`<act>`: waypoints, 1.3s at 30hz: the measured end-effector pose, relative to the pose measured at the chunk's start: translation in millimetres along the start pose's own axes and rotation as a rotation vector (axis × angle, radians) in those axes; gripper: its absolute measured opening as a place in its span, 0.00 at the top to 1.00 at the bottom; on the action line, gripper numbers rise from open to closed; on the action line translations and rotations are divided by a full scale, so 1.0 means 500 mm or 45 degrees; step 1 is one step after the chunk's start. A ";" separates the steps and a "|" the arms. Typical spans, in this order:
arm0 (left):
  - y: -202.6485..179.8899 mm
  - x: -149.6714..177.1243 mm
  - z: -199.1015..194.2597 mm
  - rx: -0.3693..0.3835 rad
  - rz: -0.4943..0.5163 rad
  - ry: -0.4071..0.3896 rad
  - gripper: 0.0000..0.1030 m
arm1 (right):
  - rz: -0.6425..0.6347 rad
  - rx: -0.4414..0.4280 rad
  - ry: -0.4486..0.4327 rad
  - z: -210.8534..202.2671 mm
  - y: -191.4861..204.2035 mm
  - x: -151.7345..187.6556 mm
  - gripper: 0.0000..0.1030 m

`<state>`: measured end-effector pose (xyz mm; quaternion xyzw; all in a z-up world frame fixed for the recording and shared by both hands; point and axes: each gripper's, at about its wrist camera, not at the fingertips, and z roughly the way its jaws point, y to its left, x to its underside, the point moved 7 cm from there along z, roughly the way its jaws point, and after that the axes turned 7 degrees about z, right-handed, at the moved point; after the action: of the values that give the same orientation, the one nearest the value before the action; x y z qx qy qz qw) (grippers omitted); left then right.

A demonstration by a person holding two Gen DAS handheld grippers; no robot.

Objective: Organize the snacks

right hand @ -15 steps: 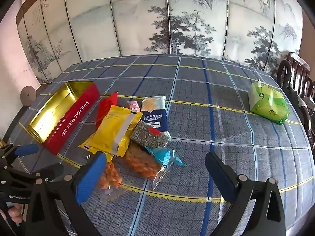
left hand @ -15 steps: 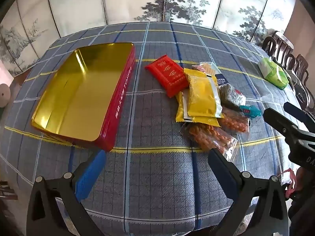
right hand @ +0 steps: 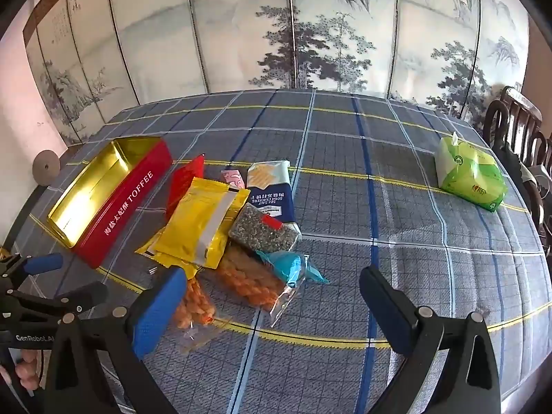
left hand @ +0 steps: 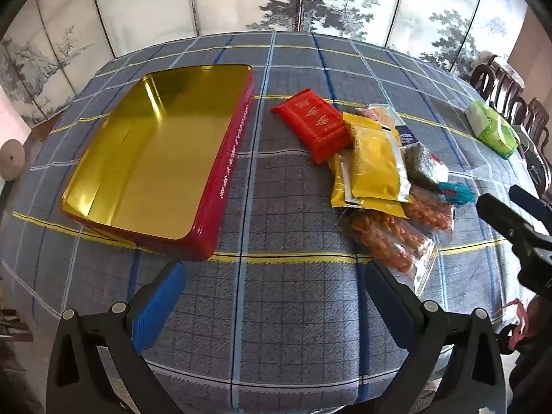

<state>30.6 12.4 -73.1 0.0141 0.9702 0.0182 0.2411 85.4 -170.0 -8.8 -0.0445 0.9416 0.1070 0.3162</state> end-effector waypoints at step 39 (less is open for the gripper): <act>0.005 0.006 0.016 -0.020 0.019 0.024 0.01 | -0.026 0.002 0.037 0.019 0.004 0.009 0.07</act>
<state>31.6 15.1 -81.5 0.0192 0.9721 0.0279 0.2320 87.2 -166.1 -18.4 -0.0554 0.9457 0.1024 0.3034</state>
